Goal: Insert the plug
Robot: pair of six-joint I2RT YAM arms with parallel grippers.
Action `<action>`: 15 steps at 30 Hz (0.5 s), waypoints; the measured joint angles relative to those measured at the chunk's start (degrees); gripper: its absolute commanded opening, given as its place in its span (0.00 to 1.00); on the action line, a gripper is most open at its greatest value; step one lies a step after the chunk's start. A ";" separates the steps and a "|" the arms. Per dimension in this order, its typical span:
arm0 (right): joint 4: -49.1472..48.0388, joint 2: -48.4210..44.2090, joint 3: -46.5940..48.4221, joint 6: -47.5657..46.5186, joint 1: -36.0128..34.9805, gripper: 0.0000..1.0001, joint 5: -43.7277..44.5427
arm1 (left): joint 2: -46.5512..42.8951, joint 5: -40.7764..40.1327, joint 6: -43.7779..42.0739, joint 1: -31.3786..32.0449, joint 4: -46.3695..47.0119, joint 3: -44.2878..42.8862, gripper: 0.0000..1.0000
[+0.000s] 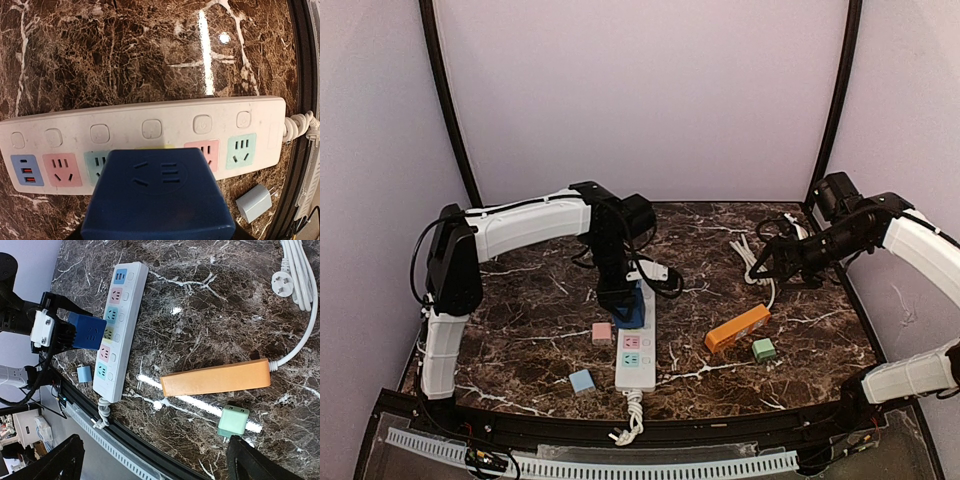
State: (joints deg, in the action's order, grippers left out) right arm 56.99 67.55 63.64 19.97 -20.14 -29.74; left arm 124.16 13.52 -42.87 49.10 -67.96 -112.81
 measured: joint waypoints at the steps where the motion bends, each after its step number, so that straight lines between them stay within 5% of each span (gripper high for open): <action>1: 0.11 0.02 0.00 -0.07 0.00 0.99 0.02 | 0.02 0.00 0.07 0.04 0.00 -0.02 0.01; 15: 0.11 -0.07 -0.17 -1.27 0.00 0.99 0.28 | 1.25 -0.07 0.92 0.31 0.24 -0.35 0.01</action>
State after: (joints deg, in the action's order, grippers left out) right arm 57.10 67.48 63.46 18.70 -20.14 -29.45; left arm 125.40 13.45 -41.95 49.41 -67.72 -113.16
